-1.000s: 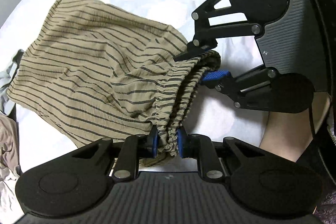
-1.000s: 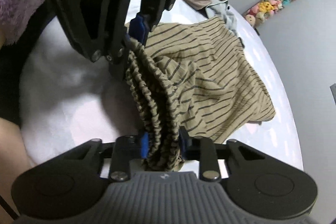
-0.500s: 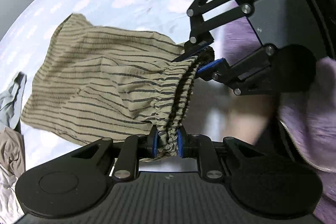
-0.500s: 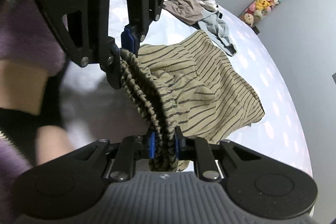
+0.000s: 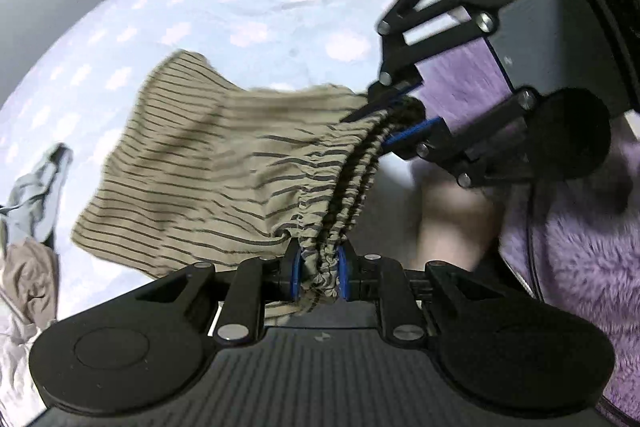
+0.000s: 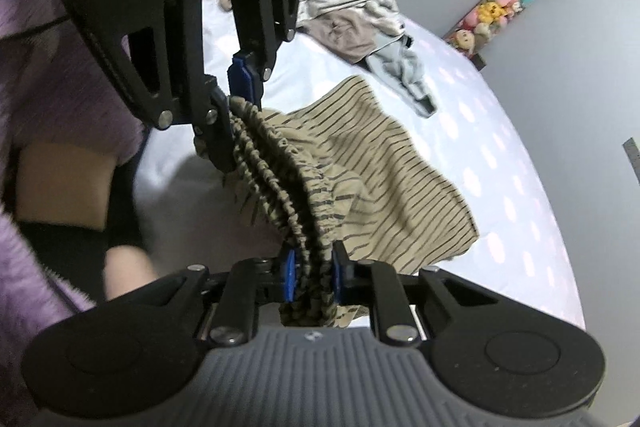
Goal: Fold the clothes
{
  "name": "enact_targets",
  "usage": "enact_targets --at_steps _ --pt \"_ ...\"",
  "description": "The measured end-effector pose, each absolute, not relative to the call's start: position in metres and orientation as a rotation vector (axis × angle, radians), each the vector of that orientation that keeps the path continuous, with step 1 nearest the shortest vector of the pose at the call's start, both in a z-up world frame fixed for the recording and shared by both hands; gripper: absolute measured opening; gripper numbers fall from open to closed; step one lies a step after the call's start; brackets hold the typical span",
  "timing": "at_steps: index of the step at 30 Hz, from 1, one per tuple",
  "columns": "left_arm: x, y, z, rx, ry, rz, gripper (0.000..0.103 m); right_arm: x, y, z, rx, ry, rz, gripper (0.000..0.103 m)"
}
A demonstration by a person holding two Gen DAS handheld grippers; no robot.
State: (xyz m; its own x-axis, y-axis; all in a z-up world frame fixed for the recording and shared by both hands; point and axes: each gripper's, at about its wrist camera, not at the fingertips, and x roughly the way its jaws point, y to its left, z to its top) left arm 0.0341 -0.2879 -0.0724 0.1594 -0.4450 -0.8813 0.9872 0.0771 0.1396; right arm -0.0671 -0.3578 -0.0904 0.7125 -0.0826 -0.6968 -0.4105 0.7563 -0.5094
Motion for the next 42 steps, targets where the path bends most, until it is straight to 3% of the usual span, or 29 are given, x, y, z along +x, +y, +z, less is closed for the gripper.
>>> enact_targets --at_steps 7,20,35,38,40,42 --pt "0.068 -0.292 -0.05 0.783 0.713 -1.18 0.016 -0.03 -0.372 -0.07 -0.652 0.698 0.14 0.02" --pt "0.162 -0.31 -0.055 0.598 0.761 -1.112 0.017 0.073 -0.41 -0.062 -0.582 0.671 0.131 0.02" --pt "0.288 -0.341 -0.135 0.434 0.861 -0.984 0.021 0.197 -0.45 -0.14 -0.504 0.793 0.112 0.021" --pt "0.294 -0.335 -0.143 0.388 0.865 -0.949 0.023 0.208 -0.455 -0.155 -0.472 0.799 0.091 0.034" --pt "0.299 -0.331 -0.149 0.358 0.867 -0.926 0.025 0.209 -0.458 -0.159 -0.454 0.788 0.063 0.049" --pt "0.303 -0.327 -0.154 0.328 0.869 -0.902 0.027 0.207 -0.461 -0.158 -0.434 0.778 0.042 0.049"
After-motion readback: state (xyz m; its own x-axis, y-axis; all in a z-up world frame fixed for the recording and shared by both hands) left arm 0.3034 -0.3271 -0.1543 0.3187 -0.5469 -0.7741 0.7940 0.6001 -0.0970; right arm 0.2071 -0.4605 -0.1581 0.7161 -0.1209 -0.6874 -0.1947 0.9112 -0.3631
